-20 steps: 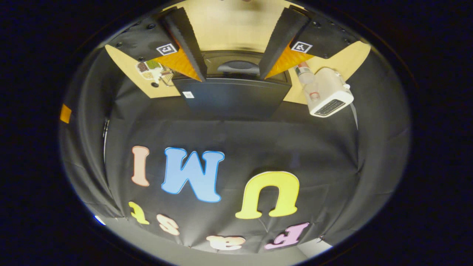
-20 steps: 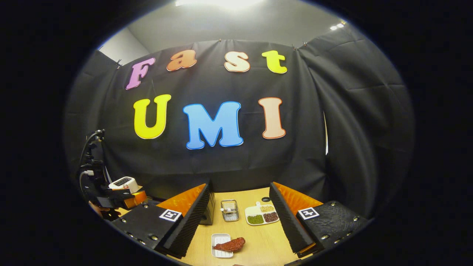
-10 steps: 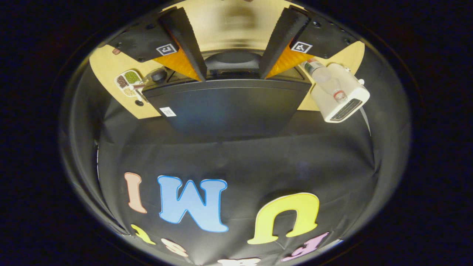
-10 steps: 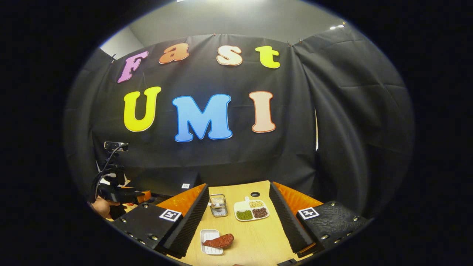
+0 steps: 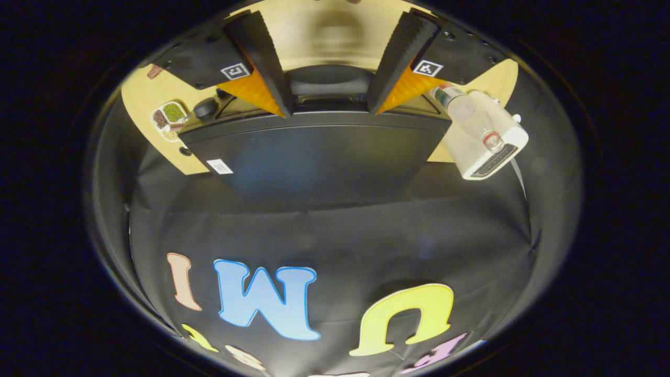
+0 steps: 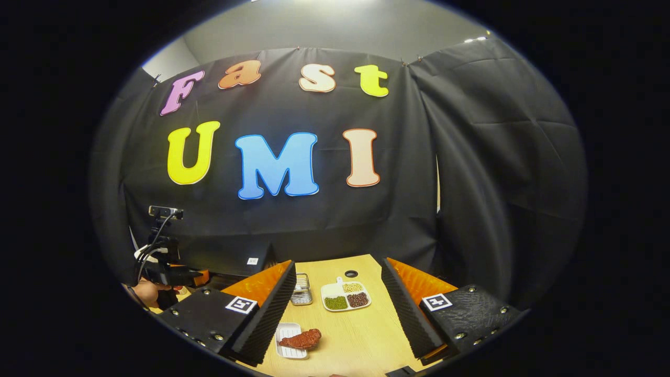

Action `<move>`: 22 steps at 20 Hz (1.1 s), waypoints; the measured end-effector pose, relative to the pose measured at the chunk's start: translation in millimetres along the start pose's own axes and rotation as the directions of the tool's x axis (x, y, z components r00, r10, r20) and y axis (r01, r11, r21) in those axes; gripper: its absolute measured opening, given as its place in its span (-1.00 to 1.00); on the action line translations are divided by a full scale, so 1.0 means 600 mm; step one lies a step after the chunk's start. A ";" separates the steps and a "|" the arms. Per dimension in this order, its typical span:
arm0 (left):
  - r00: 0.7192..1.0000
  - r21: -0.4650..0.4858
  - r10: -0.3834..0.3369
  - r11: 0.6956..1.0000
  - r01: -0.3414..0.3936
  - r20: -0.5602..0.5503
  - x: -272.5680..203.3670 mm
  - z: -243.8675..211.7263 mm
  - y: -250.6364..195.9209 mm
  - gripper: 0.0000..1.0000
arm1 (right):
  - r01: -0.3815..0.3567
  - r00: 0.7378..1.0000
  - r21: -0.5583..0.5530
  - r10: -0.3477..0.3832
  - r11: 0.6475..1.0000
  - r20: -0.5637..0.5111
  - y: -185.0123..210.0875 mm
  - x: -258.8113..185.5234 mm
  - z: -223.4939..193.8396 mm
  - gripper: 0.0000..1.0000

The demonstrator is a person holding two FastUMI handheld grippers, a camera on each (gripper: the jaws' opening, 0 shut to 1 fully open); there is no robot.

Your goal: Open the electric oven with the left hand, put the food in, and close the electric oven.

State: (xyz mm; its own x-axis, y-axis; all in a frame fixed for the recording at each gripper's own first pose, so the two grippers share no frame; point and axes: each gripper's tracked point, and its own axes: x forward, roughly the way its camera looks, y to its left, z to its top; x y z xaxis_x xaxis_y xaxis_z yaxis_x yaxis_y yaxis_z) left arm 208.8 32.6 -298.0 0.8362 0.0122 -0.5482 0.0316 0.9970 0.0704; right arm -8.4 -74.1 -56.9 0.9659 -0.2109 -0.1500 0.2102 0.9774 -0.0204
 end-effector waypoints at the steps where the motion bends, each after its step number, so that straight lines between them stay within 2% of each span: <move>1: 1.000 0.003 -0.006 1.000 0.006 0.002 -0.002 -0.001 -0.001 0.84 | -0.007 1.000 -0.002 0.007 1.000 0.001 0.004 -0.002 -0.001 0.97; 2: 1.000 -0.009 -0.014 1.000 0.014 -0.001 -0.008 -0.007 -0.002 0.93 | -0.013 1.000 -0.005 0.013 1.000 0.001 0.008 -0.003 -0.001 0.97; 3: 1.000 -0.018 -0.021 1.000 0.021 -0.007 -0.015 -0.012 -0.002 0.84 | -0.019 1.000 -0.009 0.019 1.000 0.001 0.011 -0.003 -0.003 0.98; 4: 1.000 -0.016 -0.028 0.999 0.028 -0.011 -0.022 -0.021 -0.001 0.84 | -0.024 1.000 -0.010 0.024 1.000 0.000 0.014 -0.004 -0.003 0.97; 5: 0.999 -0.009 -0.032 0.999 0.032 -0.017 -0.030 -0.028 -0.002 0.93 | -0.032 0.999 -0.009 0.032 0.999 -0.001 0.018 -0.006 -0.004 0.97; 7: 0.999 -0.005 -0.038 0.999 0.038 -0.028 -0.044 -0.047 -0.005 0.93 | -0.043 0.999 -0.013 0.043 0.999 -0.001 0.024 -0.008 -0.004 0.98; 8: 0.998 -0.011 -0.039 0.999 0.039 -0.041 -0.052 -0.058 -0.005 1.00 | -0.048 0.999 -0.016 0.048 0.999 0.001 0.026 -0.009 -0.003 0.98; 9: 0.998 -0.021 -0.039 0.999 0.038 -0.052 -0.059 -0.071 -0.006 0.93 | -0.051 0.999 -0.017 0.051 0.999 0.001 0.028 -0.010 -0.004 0.98; 10: 0.997 -0.029 -0.040 0.999 0.038 -0.064 -0.064 -0.083 -0.008 1.00 | -0.054 0.999 -0.017 0.054 0.998 -0.001 0.030 -0.011 -0.003 0.97; 13: 0.995 -0.022 -0.043 0.999 0.041 -0.085 -0.083 -0.113 -0.010 1.00 | -0.063 0.998 -0.019 0.063 0.998 -0.005 0.035 -0.014 -0.008 0.97; 15: 0.994 -0.006 -0.043 0.999 0.042 -0.097 -0.088 -0.128 -0.013 0.92 | -0.067 0.998 -0.027 0.067 0.997 -0.009 0.037 -0.017 -0.011 0.97; 19: 0.993 -0.007 -0.044 0.999 0.043 -0.114 -0.101 -0.153 -0.015 1.00 | -0.065 0.998 -0.032 0.064 0.997 -0.020 0.034 -0.024 -0.020 0.97; 21: 0.989 -0.022 -0.043 0.999 0.040 -0.145 -0.102 -0.176 -0.018 0.84 | -0.058 0.998 -0.037 0.057 0.998 -0.023 0.030 -0.027 -0.023 0.97; 22: 0.986 -0.029 -0.044 0.999 0.039 -0.159 -0.107 -0.193 -0.019 0.92 | -0.055 0.998 -0.038 0.054 0.998 -0.026 0.028 -0.028 -0.025 0.97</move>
State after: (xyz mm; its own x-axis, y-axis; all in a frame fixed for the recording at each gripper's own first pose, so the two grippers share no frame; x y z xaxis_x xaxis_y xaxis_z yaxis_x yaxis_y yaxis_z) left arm 91.6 29.1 -359.9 0.7361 -0.0192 -0.6766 0.0485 0.9985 0.0244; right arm -23.5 -54.2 -69.3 0.9717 -0.1575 -0.1764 0.1509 0.9873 -0.0500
